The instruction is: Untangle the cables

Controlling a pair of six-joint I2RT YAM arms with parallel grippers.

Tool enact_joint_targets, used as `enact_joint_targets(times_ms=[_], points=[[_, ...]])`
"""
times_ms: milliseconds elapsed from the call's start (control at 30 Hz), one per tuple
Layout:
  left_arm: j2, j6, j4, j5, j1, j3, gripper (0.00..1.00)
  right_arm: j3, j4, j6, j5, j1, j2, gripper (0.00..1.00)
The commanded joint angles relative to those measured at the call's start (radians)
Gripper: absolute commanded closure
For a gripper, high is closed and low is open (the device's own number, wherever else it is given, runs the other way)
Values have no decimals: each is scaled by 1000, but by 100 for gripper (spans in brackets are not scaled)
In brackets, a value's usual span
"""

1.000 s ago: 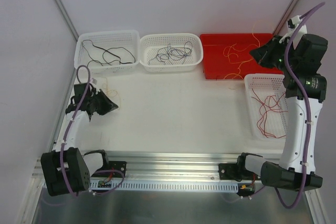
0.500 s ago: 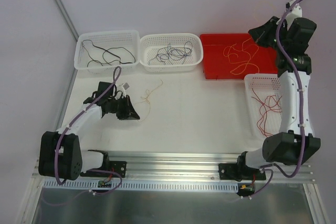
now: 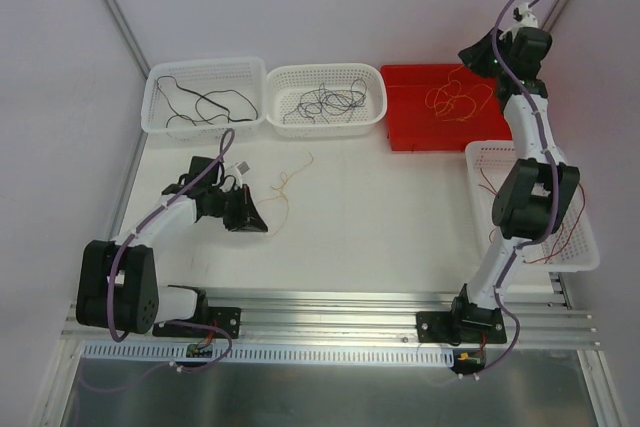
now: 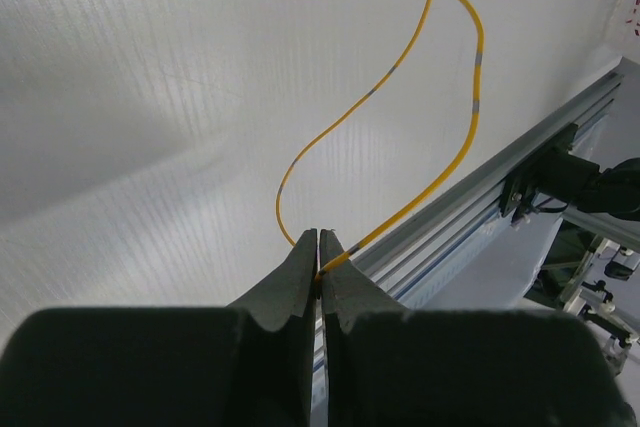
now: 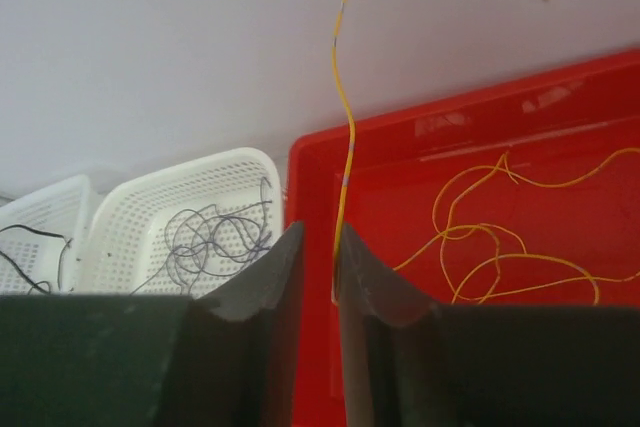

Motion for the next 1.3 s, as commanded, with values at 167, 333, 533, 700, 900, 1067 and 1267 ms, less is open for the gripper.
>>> enact_joint_targets(times_ms=[167,333,533,700,900,1067,1267], points=[[1,26,-17,26,-10,32,100,-70,-60,21,85,15,-25,34],[-21,33,-18,40,-26,41,100,-167,-221,-51,79,29,-173,20],[-76,28,-18,3,-122,61,100,-360,-349,-101,57,115,-417,14],[-125,3,-18,-56,-217,91,100,-539,-346,-98,-15,240,-591,13],[-116,-38,-18,-112,-315,130,100,-724,-237,-181,-170,472,-661,13],[-96,-69,-20,-142,-379,165,100,-837,-128,-204,-193,661,-640,13],[-64,-89,-26,-170,-422,199,100,-961,110,-115,-99,781,-570,13]])
